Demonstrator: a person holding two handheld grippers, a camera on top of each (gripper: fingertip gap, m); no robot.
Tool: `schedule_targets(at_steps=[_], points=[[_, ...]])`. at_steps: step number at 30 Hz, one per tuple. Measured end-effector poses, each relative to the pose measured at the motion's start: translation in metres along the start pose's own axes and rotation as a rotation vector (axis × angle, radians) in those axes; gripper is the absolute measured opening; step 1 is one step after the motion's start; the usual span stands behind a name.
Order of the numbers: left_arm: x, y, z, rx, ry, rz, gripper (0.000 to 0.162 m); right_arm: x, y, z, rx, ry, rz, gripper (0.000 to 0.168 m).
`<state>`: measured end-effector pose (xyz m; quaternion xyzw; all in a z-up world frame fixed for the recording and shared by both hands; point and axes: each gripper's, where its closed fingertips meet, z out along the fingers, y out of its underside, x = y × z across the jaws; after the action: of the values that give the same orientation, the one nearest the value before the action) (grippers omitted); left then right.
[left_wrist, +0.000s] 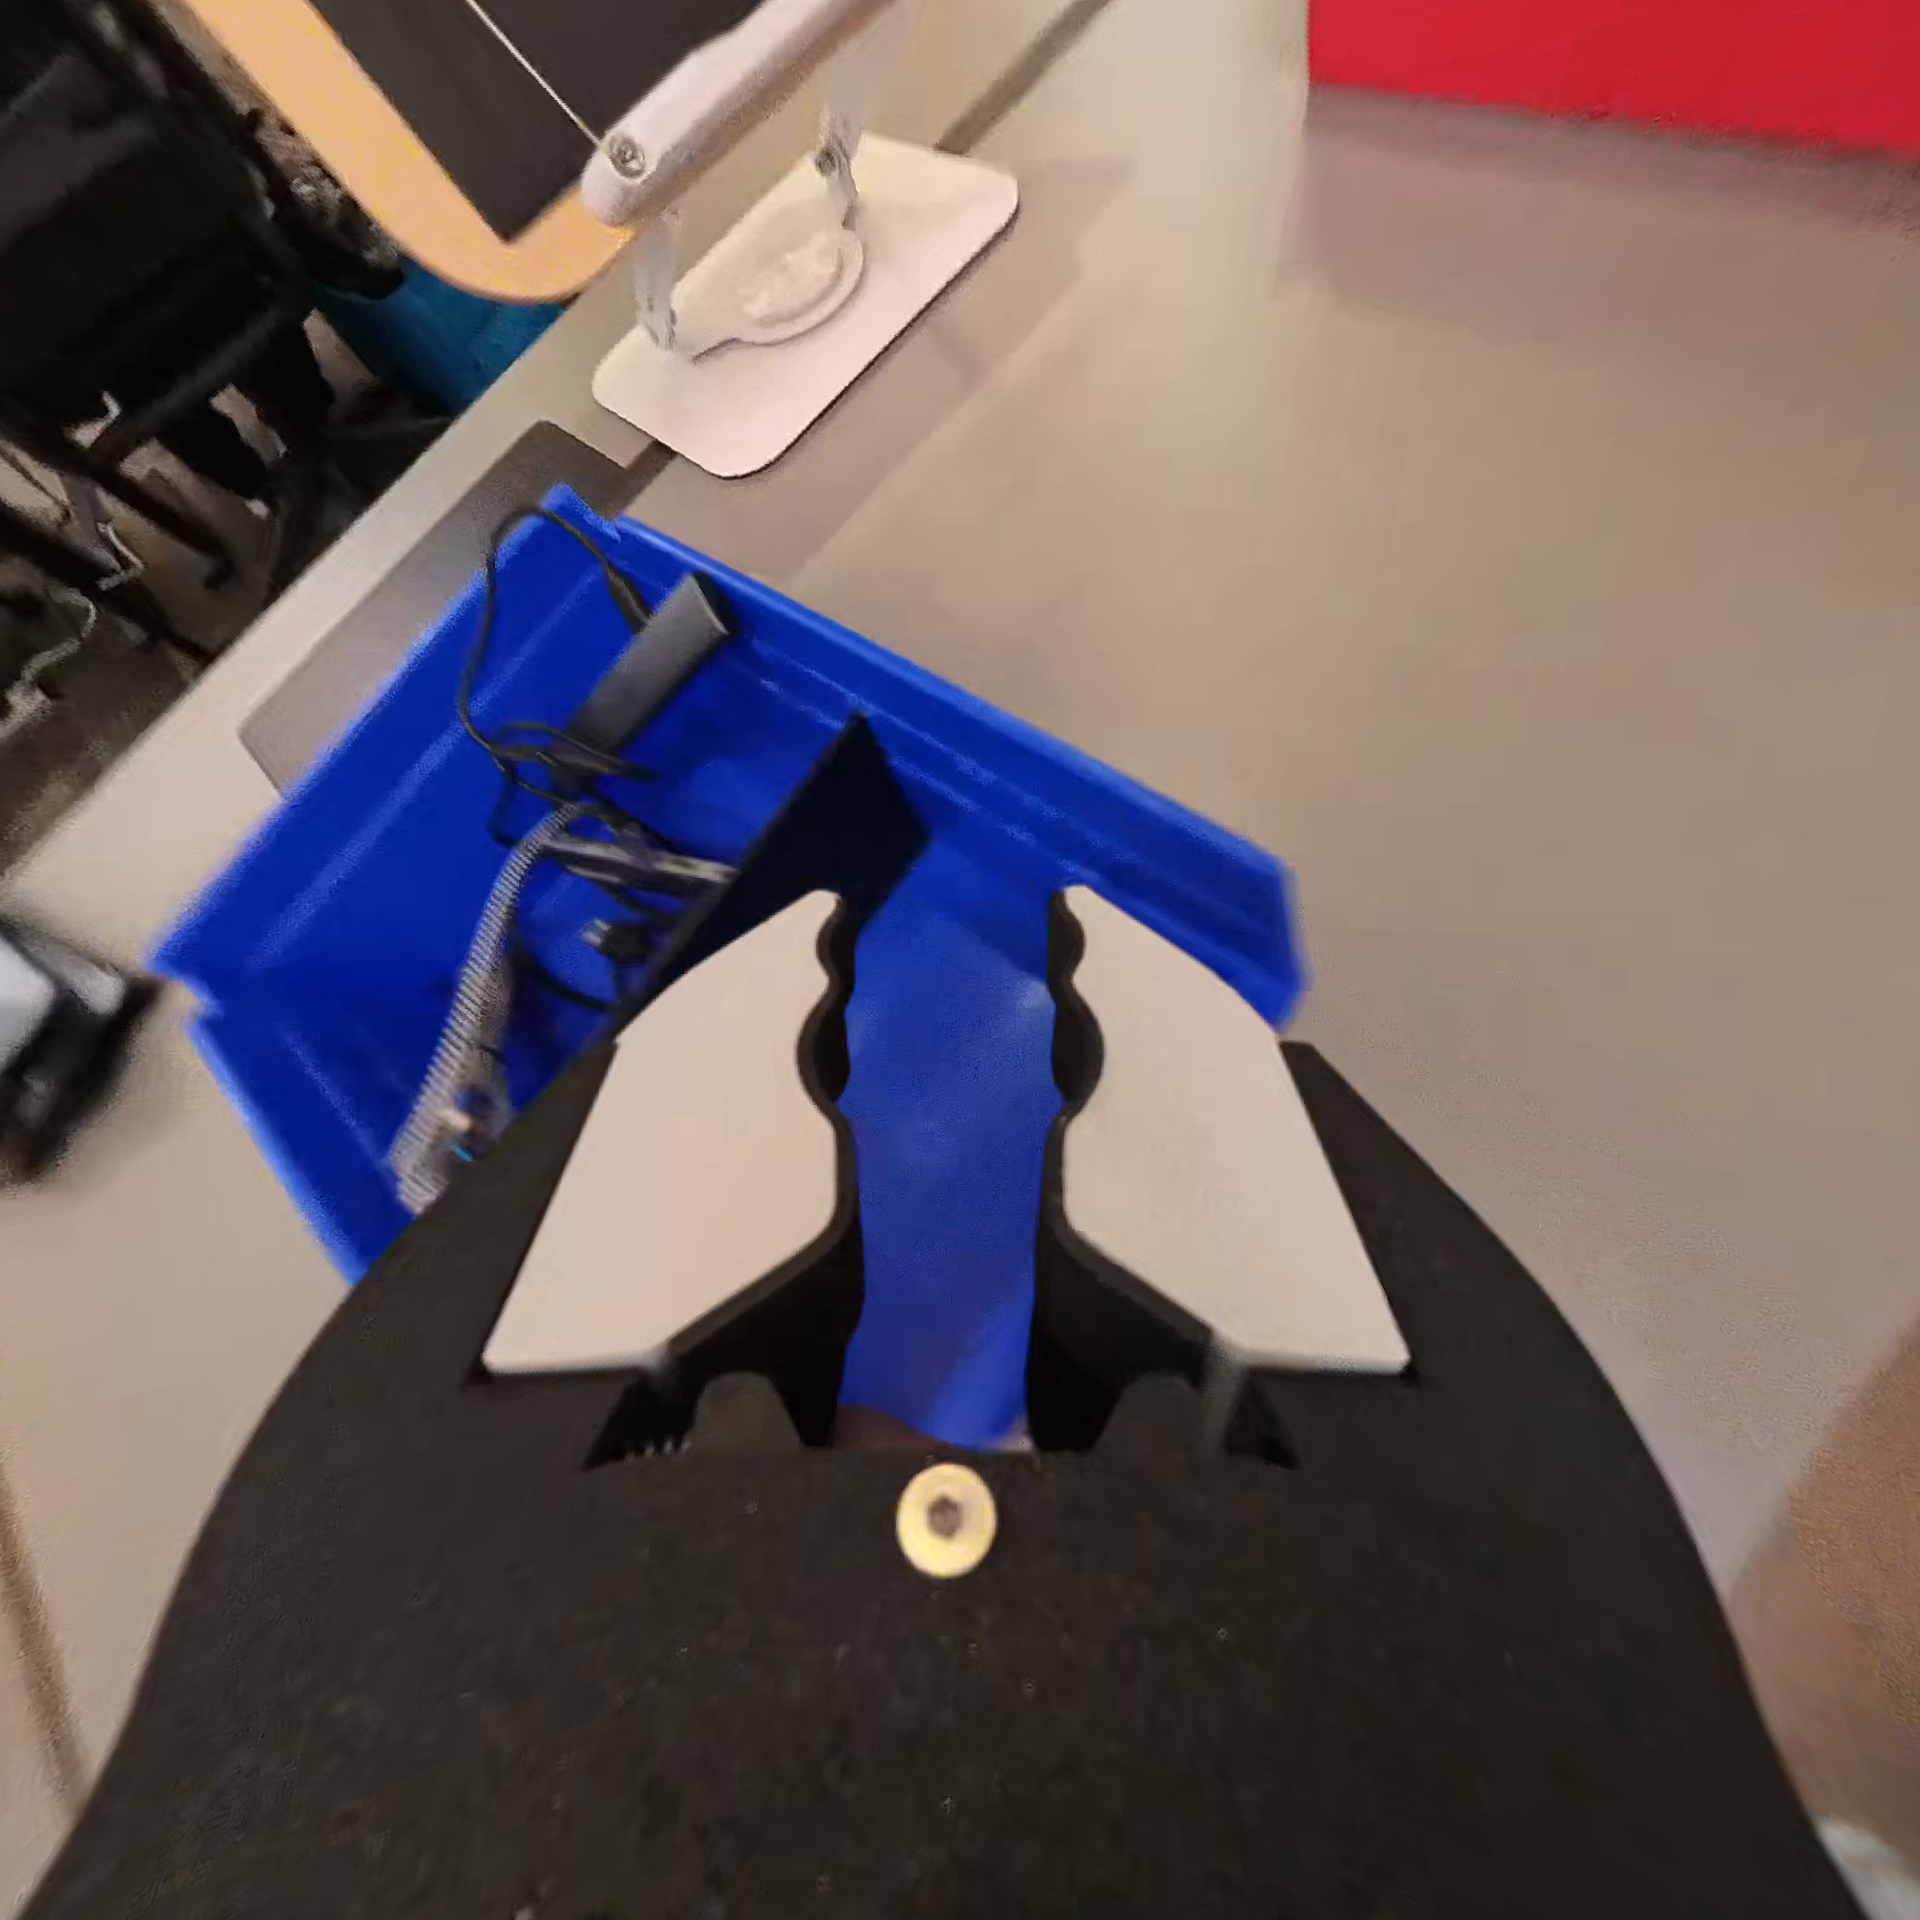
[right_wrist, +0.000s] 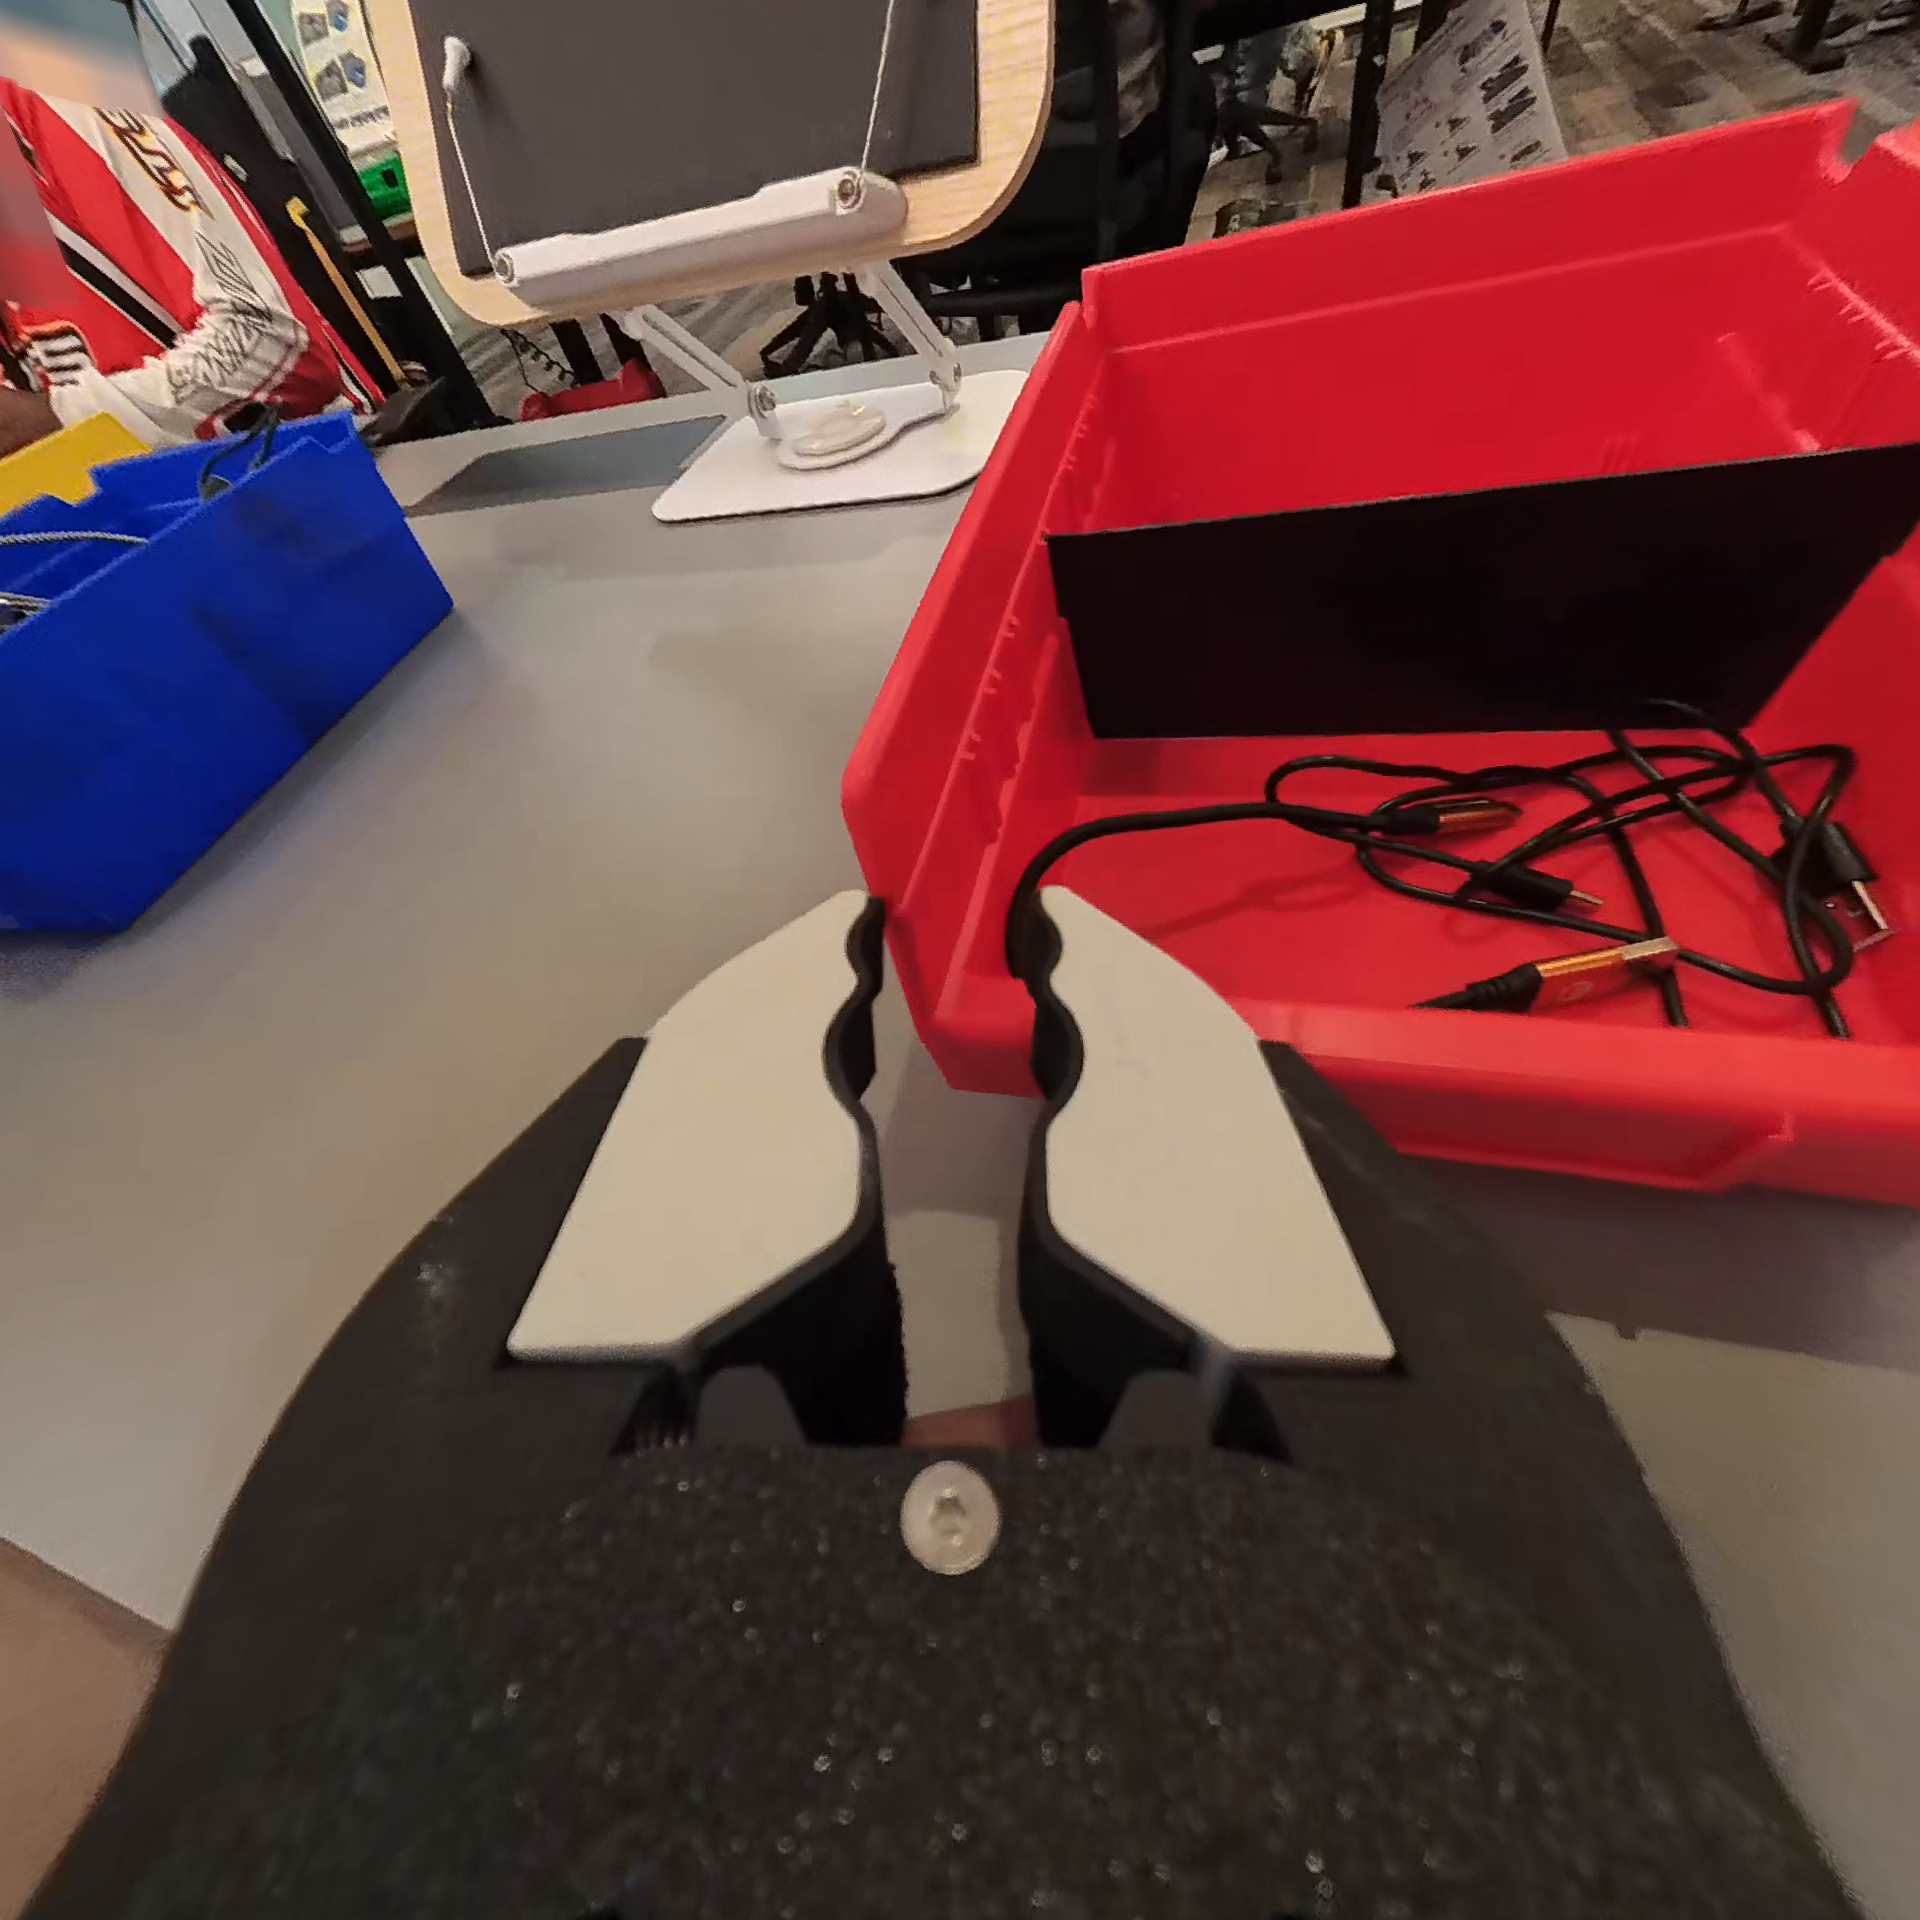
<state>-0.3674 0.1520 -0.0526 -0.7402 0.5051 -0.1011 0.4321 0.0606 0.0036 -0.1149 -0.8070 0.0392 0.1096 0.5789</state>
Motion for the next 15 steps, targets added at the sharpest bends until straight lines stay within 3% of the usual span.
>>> schedule_targets(at_steps=[6,12,15], points=[[-0.077,-0.014,0.088,-0.145,0.048,0.340,0.039,-0.011,-0.008,-0.002,0.040,-0.046,-0.002,0.026],[-0.103,0.016,0.149,-0.374,0.078,0.557,0.046,-0.011,-0.006,-0.003,0.035,-0.017,-0.101,0.026],[-0.103,0.020,0.167,-0.386,0.054,0.646,0.044,-0.003,-0.005,-0.006,0.030,0.045,-0.189,0.027]])
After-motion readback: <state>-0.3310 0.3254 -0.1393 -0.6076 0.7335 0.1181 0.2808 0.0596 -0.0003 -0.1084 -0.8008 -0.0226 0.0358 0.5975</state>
